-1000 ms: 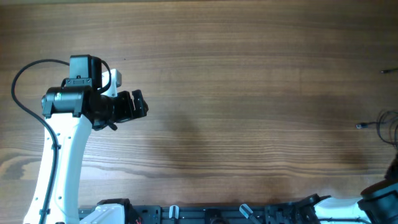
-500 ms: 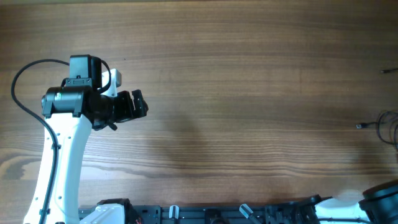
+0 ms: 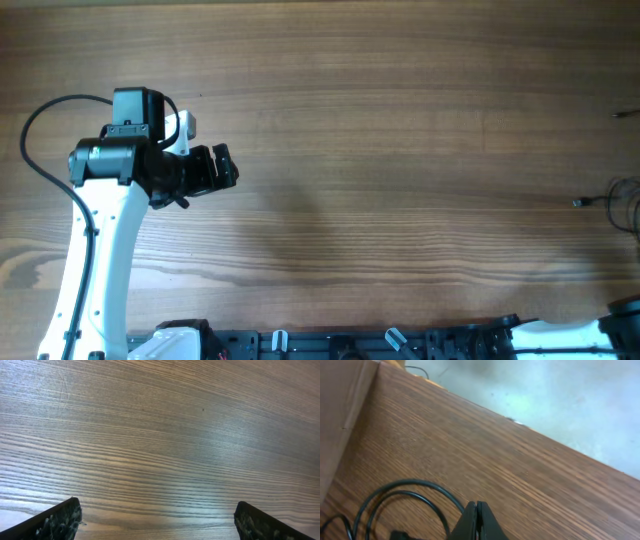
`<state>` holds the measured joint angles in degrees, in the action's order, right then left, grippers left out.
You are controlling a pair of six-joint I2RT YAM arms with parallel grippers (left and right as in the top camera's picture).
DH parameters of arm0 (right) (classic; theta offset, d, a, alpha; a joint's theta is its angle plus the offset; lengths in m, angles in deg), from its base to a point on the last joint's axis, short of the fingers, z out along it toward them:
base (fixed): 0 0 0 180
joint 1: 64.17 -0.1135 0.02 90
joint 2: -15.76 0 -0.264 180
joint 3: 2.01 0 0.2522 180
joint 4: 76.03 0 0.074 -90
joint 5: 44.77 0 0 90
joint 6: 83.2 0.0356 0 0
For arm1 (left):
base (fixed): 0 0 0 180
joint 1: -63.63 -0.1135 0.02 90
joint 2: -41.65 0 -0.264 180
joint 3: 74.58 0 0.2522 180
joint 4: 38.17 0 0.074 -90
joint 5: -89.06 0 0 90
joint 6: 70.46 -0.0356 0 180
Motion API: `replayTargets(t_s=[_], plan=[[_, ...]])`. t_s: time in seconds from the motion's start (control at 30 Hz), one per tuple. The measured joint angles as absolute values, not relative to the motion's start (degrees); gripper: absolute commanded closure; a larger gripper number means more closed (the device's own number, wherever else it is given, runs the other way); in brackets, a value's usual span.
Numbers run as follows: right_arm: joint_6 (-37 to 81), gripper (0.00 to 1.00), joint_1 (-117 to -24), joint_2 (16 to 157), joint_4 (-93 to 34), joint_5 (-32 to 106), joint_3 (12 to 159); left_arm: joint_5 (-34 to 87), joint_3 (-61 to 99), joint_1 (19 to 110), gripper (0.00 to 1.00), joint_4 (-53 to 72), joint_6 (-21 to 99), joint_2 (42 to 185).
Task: Untangle cables
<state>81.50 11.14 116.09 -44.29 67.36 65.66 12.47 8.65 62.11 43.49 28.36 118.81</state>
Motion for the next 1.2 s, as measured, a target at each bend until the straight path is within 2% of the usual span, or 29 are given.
replayTargets(t_s=[0.23, 0.37, 0.6, 0.73, 0.87, 0.97, 1.1, 1.2], plan=[[78.81, 0.95, 11.16, 117.45, -48.67, 66.25, 65.66, 12.45, 8.65, 62.11, 0.0, 43.43, 28.36, 121.15], [73.72, 0.95, 11.27, 120.53, -55.24, 56.32, 65.74, 12.47, 8.65, 62.11, 0.0, 43.32, 28.36, 121.2], [73.57, 0.95, 10.7, 124.35, -54.65, 52.48, 68.04, 12.47, 8.61, 62.11, 0.0, 43.95, 28.36, 121.26], [71.53, 0.95, 9.54, 128.64, -64.45, 46.71, 69.31, 12.47, 8.61, 62.11, 0.0, 43.95, 28.36, 121.26], [69.67, 0.95, 2.31, 132.9, -73.39, 37.79, 70.36, 12.47, 8.61, 62.11, 0.0, 44.19, 28.36, 121.26], [66.57, 0.95, -9.08, 134.87, -79.4, 33.44, 70.25, 12.47, 8.61, 62.11, 0.0, 44.59, 28.36, 121.26], [62.44, 0.96, -20.31, 135.81, -77.36, 31.32, 72.5, 12.45, 8.61, 62.11, 0.0, 45.26, 28.36, 121.26], [61.48, 0.95, -22.41, 135.81, -74.72, 31.34, 73.7, 12.47, 8.61, 62.11, 0.0, 45.79, 28.36, 121.26]])
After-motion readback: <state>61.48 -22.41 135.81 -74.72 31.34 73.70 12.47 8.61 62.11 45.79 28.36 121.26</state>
